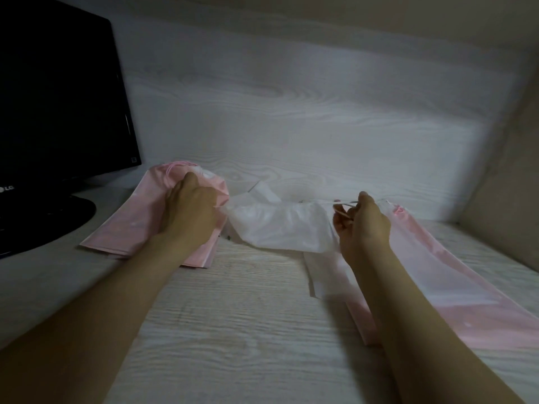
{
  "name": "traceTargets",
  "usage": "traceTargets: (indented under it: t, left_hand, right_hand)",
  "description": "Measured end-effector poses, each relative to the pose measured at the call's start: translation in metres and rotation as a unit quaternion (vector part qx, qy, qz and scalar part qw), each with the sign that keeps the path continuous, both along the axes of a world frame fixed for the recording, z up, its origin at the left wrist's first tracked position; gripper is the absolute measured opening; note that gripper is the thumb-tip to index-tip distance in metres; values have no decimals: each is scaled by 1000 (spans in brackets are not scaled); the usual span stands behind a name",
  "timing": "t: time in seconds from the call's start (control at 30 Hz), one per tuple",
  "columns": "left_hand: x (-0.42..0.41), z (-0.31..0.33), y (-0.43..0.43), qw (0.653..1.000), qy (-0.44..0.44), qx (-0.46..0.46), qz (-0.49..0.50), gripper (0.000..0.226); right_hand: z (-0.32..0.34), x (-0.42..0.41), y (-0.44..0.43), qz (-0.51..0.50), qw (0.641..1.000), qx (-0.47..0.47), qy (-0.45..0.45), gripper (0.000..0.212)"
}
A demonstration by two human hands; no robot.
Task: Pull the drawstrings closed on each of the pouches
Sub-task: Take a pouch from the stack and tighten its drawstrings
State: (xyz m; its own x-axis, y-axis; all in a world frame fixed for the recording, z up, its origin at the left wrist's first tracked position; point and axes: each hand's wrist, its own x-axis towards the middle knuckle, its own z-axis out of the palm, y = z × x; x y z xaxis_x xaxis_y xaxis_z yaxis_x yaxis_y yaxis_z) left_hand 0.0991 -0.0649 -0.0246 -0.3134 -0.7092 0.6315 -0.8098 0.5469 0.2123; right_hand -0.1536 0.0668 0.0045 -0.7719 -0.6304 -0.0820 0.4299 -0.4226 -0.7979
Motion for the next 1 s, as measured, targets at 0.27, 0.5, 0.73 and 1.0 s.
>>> traceTargets:
  t: [0.27, 0.5, 0.73, 1.0]
  left_hand:
    - [-13, 4, 20, 979, 191, 52, -46, 59]
    - [-15, -1, 10, 983, 160, 32, -79, 63]
    - [0, 2, -4, 996, 76, 8, 55, 41]
    - [-4, -5, 0, 992, 103, 1, 71, 59]
  right_hand:
    - [1, 7, 3, 178, 982, -65, 8, 31]
    - [-1, 27, 6, 45, 907, 27, 419, 47]
    - [-8, 3, -3, -155, 838, 136, 505, 40]
    - [-26, -7, 0, -131, 652, 239, 707, 39]
